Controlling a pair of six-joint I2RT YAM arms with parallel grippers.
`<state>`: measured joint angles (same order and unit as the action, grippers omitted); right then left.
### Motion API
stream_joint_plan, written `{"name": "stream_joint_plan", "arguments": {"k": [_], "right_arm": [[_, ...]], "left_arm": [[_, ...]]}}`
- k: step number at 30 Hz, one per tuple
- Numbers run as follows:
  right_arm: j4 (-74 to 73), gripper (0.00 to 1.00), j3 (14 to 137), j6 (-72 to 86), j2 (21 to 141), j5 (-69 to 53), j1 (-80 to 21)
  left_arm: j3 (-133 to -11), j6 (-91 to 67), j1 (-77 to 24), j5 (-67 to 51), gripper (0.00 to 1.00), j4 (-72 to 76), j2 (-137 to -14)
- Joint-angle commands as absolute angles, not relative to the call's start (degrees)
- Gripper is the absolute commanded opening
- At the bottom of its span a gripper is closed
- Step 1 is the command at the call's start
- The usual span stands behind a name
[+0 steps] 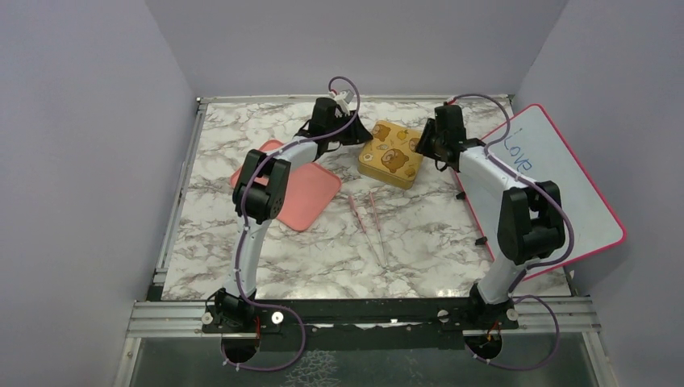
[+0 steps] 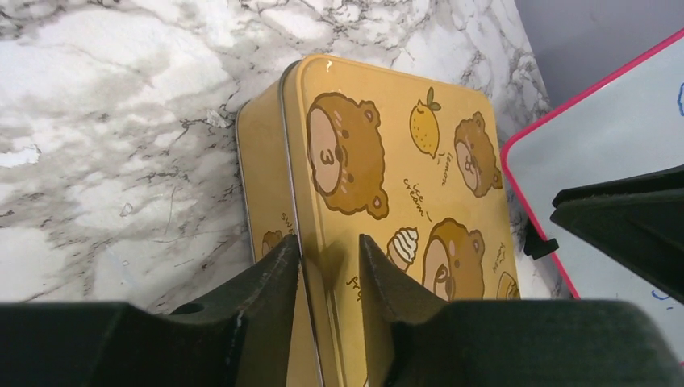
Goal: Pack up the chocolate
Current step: Close the box lid on the packing box.
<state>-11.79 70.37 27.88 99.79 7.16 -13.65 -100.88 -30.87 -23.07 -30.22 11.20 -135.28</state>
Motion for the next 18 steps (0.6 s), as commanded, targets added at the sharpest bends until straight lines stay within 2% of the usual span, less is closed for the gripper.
{"name": "stream_joint_plan", "arguments": {"k": [1,5,7,10,18], "right_arm": [[-13.68,0.36,74.68,23.95,98.66,10.36,-13.54],[-10.47,0.08,77.63,20.34,100.70,9.32,-13.56],[-9.12,0.01,79.00,18.85,102.02,9.78,-13.54],[-7.14,0.01,80.50,17.43,104.94,11.33,-13.54],[-11.50,0.01,86.96,18.77,118.73,13.72,-13.05]], "left_arm": [[-102.63,-31.90,-23.29,-27.84,0.29,16.28,-129.79],[-104.30,-32.59,-23.43,-27.89,0.11,19.27,-130.46],[-105.75,-33.20,-23.46,-28.79,0.03,20.68,-131.69],[-108.19,-33.78,-23.75,-29.42,0.00,22.47,-134.56],[-116.03,-35.90,-24.42,-32.34,0.00,24.69,-146.18]]}}
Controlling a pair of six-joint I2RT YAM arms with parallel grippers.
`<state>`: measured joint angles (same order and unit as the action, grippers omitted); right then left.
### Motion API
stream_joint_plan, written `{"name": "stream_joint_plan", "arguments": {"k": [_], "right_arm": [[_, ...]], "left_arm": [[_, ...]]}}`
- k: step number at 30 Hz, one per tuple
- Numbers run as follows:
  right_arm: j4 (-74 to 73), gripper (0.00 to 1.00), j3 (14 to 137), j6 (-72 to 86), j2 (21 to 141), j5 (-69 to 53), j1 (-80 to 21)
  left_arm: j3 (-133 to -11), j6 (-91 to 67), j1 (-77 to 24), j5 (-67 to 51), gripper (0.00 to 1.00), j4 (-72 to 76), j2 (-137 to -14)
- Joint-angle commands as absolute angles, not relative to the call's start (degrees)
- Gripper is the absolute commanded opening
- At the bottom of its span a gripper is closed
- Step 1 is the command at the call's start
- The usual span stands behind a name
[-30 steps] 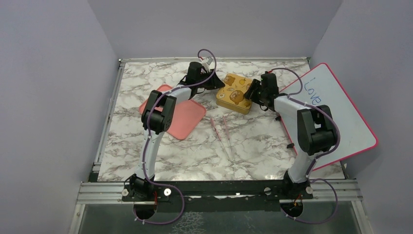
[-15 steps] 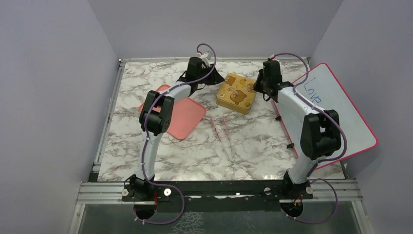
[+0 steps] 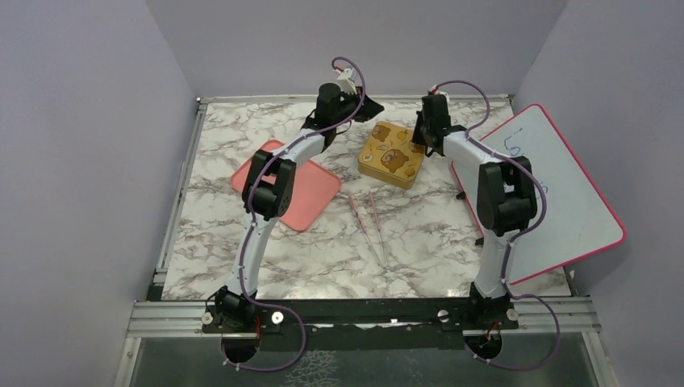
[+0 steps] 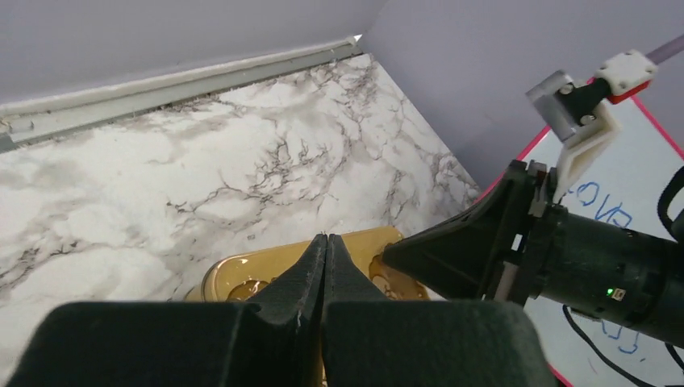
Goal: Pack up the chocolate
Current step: Close the box lid on the packing box.
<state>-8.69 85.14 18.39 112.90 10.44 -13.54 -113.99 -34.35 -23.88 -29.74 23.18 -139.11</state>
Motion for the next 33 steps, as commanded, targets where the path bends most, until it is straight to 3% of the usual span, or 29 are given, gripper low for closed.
{"name": "stream_joint_plan", "arguments": {"k": [1,8,17,23,33], "right_arm": [[-12.87,0.01,87.46,19.27,120.08,13.57,-12.89],[-12.46,0.01,87.04,19.46,117.32,12.56,-12.83],[-9.14,0.01,81.30,18.52,107.69,4.92,-12.85],[-7.44,0.02,72.27,20.15,99.63,-5.97,-12.92],[-6.03,0.03,61.30,21.45,99.09,-5.99,-12.92]], "left_arm": [[-116.17,-35.84,-24.43,-32.27,0.00,24.70,-147.56],[-117.75,-38.49,-24.44,-34.23,0.00,24.95,-153.65],[-115.30,-38.30,-24.48,-34.49,0.00,24.97,-147.78],[-104.47,-35.83,-24.35,-31.45,0.00,24.94,-136.09],[-85.76,-35.43,-25.43,-29.67,0.01,24.97,-126.64]]}}
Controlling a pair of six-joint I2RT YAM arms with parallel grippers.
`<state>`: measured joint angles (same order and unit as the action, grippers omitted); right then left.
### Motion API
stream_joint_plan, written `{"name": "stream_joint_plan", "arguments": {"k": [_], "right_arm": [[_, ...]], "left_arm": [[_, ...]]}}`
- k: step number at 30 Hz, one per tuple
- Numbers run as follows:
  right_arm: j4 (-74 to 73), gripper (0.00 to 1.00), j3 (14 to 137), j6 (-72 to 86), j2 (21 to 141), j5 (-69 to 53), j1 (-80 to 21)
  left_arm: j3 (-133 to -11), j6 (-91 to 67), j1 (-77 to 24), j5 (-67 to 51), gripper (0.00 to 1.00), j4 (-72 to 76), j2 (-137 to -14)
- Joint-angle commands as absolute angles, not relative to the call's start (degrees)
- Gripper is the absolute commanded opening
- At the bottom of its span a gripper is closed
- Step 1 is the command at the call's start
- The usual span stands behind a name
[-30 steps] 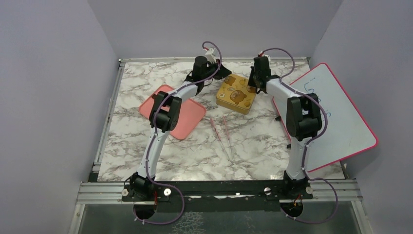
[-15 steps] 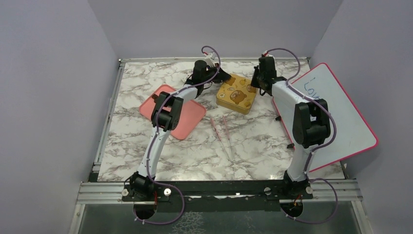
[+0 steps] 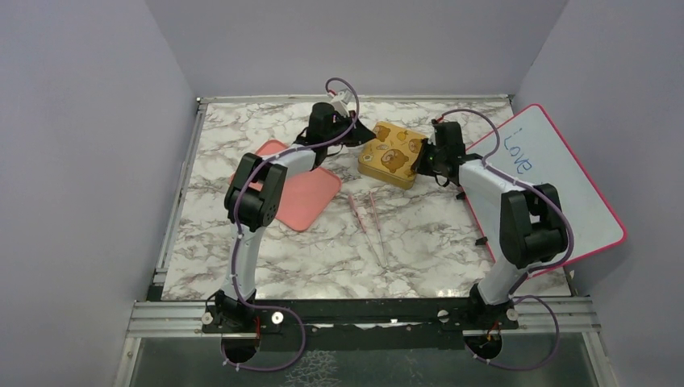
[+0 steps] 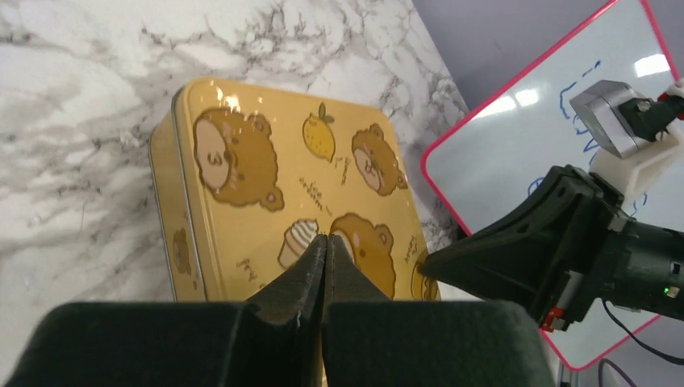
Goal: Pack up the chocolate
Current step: Close the box lid on the packing box.
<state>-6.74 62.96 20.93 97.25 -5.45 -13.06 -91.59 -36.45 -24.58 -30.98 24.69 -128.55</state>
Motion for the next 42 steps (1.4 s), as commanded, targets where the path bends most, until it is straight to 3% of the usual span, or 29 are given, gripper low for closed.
{"name": "stream_joint_plan", "arguments": {"k": [1,6,13,15,18,22,23,24,25,26,27,35,42], "right_arm": [[-6.79,0.03,61.45,21.18,99.72,-5.44,-12.93],[-9.54,0.08,61.28,20.66,97.10,-4.30,-12.92],[-10.61,0.32,54.68,22.52,82.37,-6.94,-14.49],[-10.41,0.37,51.36,22.95,78.29,-8.14,-15.65],[-12.59,0.45,48.73,22.62,72.78,-8.61,-16.51],[-15.89,0.69,47.35,21.05,65.02,-10.25,-16.63],[-16.54,0.80,47.59,20.90,63.42,-11.21,-16.66],[-17.25,0.97,48.27,20.84,62.18,-12.27,-16.68],[-17.80,1.00,48.92,20.90,61.07,-13.56,-16.70],[-18.22,1.00,49.59,20.92,60.22,-14.91,-16.69],[-18.54,1.00,50.20,20.87,59.46,-16.03,-16.71],[-16.35,1.00,48.70,19.69,51.86,-20.98,-16.67],[-10.00,1.00,43.94,23.10,47.76,-27.13,-16.66]], "left_arm": [[-84.55,-35.17,-25.62,-29.32,0.01,25.04,-126.58],[-81.59,-35.95,-26.10,-29.04,0.01,24.77,-128.56],[-79.08,-37.63,-26.04,-29.91,0.01,23.60,-122.33],[-78.86,-36.81,-26.09,-29.81,0.05,22.13,-119.15],[-78.22,-34.07,-26.10,-28.22,0.18,18.12,-113.17],[-77.35,-29.84,-26.10,-25.87,0.35,11.33,-105.47],[-76.99,-29.01,-26.06,-25.39,0.39,9.72,-103.81],[-76.59,-28.35,-26.10,-25.17,0.45,8.25,-102.21],[-75.99,-27.92,-26.10,-25.04,0.64,7.19,-100.51],[-75.26,-27.54,-26.10,-24.98,0.94,6.33,-98.54],[-74.51,-27.21,-26.10,-25.01,0.98,5.47,-96.51],[-67.28,-21.77,-26.10,-25.57,0.99,-2.50,-78.03],[-52.46,-16.97,-26.10,-27.36,0.99,-5.64,-58.42]]}}
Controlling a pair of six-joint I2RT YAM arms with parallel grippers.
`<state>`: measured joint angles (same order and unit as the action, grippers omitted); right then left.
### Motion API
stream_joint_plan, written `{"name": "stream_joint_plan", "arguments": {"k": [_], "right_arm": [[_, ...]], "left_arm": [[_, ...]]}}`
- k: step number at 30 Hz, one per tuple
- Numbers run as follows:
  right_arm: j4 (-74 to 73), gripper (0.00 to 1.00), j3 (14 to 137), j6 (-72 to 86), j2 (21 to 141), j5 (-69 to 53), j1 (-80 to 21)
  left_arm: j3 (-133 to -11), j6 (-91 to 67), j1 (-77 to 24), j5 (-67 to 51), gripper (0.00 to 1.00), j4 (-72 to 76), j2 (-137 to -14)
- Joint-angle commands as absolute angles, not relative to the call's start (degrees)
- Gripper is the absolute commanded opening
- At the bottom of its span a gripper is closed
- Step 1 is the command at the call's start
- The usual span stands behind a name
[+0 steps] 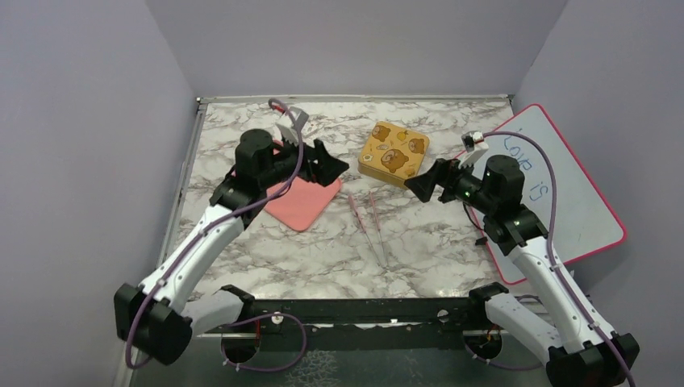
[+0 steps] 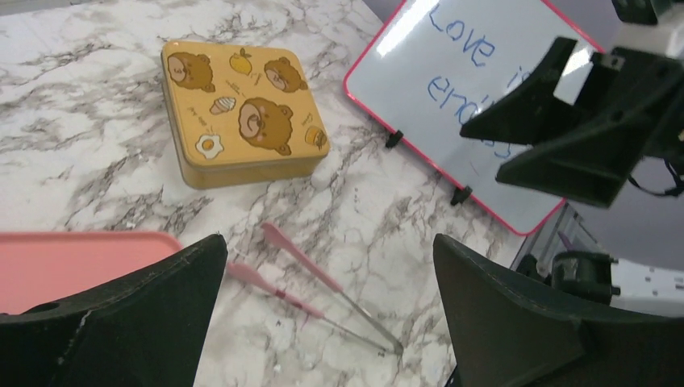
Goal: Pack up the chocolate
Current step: Reset both arms
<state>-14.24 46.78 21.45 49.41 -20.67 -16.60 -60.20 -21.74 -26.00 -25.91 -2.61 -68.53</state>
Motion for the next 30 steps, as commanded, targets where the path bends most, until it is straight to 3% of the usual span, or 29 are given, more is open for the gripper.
{"name": "stream_joint_plan", "arguments": {"k": [1,7,11,30], "right_arm": [[-9.49,1.00,43.30,23.38,47.28,-27.79,-16.67],[-7.82,1.00,40.67,23.60,44.74,-29.67,-16.65],[-11.06,1.00,41.63,22.51,43.18,-29.05,-16.62],[-14.37,1.00,41.19,20.25,36.80,-26.47,-16.64]], "left_arm": [[-49.98,-16.85,-26.10,-26.60,0.99,-4.81,-55.65],[-42.13,-17.34,-26.10,-17.79,0.99,-3.74,-41.89],[-41.27,-14.65,-26.10,-18.03,0.99,-2.95,-38.04],[-40.42,-14.16,-26.10,-16.21,0.99,-1.74,-39.62]]}}
